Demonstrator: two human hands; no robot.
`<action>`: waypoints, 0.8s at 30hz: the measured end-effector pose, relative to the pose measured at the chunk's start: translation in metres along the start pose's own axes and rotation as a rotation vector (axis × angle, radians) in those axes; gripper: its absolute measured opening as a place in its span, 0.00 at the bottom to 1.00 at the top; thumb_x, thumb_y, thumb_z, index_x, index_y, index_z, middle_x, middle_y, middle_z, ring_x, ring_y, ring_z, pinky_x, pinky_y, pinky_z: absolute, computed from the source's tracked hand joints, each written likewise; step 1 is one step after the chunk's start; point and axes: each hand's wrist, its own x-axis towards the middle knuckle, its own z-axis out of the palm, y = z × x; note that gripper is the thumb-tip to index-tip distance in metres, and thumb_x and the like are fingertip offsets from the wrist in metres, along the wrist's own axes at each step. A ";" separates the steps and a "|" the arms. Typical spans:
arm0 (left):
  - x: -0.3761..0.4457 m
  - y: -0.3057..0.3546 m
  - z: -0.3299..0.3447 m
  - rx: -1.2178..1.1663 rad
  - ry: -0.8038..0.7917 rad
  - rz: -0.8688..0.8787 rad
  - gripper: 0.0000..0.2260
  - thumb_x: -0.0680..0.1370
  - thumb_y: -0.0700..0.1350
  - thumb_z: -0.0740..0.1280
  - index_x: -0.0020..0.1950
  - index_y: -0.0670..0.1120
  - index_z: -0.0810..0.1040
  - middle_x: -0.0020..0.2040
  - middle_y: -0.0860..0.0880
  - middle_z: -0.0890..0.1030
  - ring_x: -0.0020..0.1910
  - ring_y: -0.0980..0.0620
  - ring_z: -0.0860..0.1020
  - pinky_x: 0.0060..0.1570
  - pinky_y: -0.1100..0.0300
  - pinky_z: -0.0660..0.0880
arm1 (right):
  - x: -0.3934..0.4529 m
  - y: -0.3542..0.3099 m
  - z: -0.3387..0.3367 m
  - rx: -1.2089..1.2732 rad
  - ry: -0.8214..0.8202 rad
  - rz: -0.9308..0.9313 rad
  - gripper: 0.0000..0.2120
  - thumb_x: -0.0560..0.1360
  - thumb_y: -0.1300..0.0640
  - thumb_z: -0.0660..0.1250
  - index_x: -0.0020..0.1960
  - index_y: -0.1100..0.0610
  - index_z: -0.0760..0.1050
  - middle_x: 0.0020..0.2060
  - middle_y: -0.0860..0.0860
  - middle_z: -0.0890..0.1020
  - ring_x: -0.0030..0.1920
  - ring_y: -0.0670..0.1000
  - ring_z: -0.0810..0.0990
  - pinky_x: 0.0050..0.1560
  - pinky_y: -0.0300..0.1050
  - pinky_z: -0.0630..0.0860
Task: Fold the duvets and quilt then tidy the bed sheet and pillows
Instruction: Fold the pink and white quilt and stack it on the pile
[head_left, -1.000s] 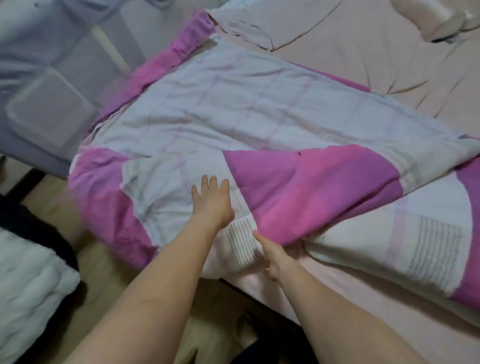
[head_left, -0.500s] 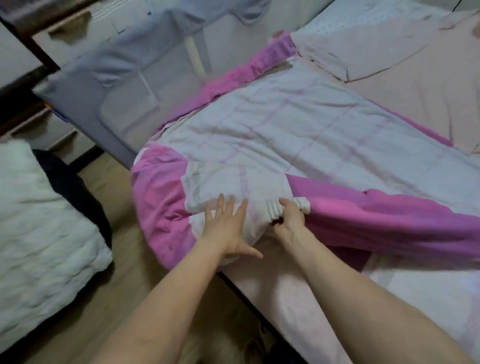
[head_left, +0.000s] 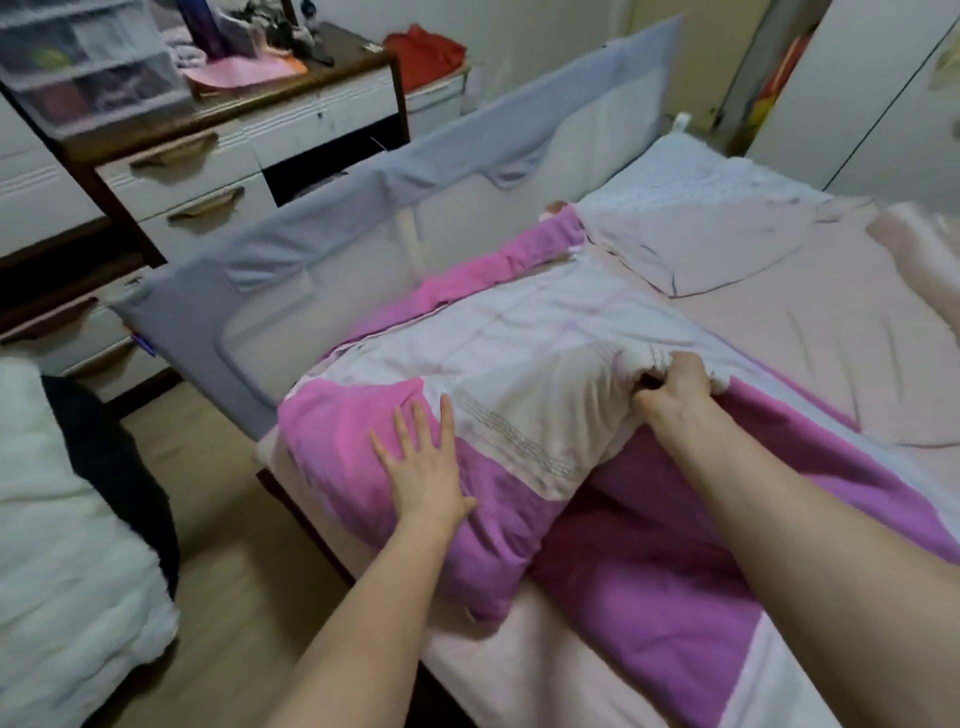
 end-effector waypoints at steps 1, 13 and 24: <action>0.014 -0.001 -0.003 -0.008 -0.013 0.034 0.59 0.68 0.67 0.70 0.74 0.47 0.26 0.78 0.40 0.37 0.76 0.36 0.37 0.69 0.32 0.44 | 0.006 0.001 0.000 0.099 0.025 0.026 0.10 0.77 0.64 0.56 0.37 0.57 0.66 0.34 0.49 0.71 0.20 0.44 0.74 0.20 0.31 0.68; 0.198 -0.063 0.027 0.174 -0.312 0.574 0.62 0.62 0.68 0.73 0.78 0.47 0.34 0.79 0.43 0.42 0.77 0.39 0.39 0.70 0.33 0.43 | 0.084 0.181 0.031 -0.825 0.191 -0.122 0.57 0.54 0.45 0.82 0.74 0.51 0.53 0.58 0.48 0.74 0.63 0.54 0.74 0.66 0.52 0.68; 0.230 -0.078 0.075 0.049 -0.590 0.575 0.58 0.65 0.69 0.70 0.78 0.50 0.36 0.79 0.47 0.39 0.77 0.41 0.41 0.71 0.34 0.45 | 0.076 0.226 -0.011 -0.496 0.393 0.228 0.15 0.72 0.65 0.70 0.58 0.67 0.74 0.41 0.58 0.79 0.39 0.54 0.77 0.34 0.42 0.73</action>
